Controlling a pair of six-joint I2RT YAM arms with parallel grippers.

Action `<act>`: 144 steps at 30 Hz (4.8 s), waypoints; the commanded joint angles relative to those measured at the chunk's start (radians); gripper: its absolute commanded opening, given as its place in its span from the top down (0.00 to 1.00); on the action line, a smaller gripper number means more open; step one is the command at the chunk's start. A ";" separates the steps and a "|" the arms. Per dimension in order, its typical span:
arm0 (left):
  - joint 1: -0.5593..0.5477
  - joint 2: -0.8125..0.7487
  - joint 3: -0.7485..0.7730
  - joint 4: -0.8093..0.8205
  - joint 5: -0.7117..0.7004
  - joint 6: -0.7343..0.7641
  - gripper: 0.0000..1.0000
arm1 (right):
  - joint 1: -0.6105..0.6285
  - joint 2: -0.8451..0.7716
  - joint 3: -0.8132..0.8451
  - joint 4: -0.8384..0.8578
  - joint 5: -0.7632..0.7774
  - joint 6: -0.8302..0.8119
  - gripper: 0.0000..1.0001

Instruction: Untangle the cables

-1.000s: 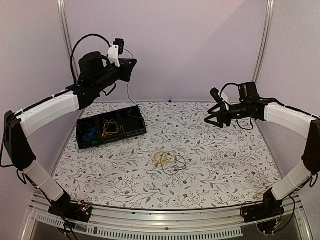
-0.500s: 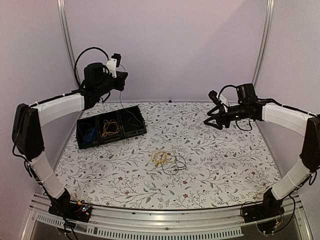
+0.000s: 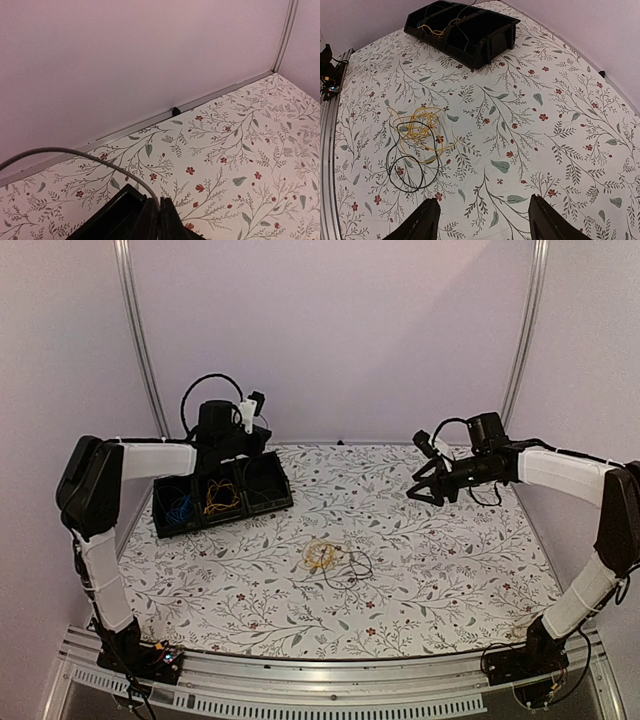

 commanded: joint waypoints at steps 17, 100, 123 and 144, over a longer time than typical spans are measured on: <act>0.010 0.129 0.160 -0.517 0.025 -0.272 1.00 | 0.004 0.081 0.056 -0.090 -0.034 -0.041 0.37; -0.525 -0.344 -0.595 0.036 0.052 -0.443 0.61 | 0.392 0.205 -0.030 -0.135 0.234 -0.238 0.50; -0.521 -0.154 -0.553 0.086 0.004 -0.516 0.66 | 0.497 0.297 0.016 -0.136 0.332 -0.233 0.93; -0.497 -0.030 -0.519 0.095 -0.018 -0.518 0.78 | 0.496 -0.045 0.367 -0.595 0.128 -0.268 1.00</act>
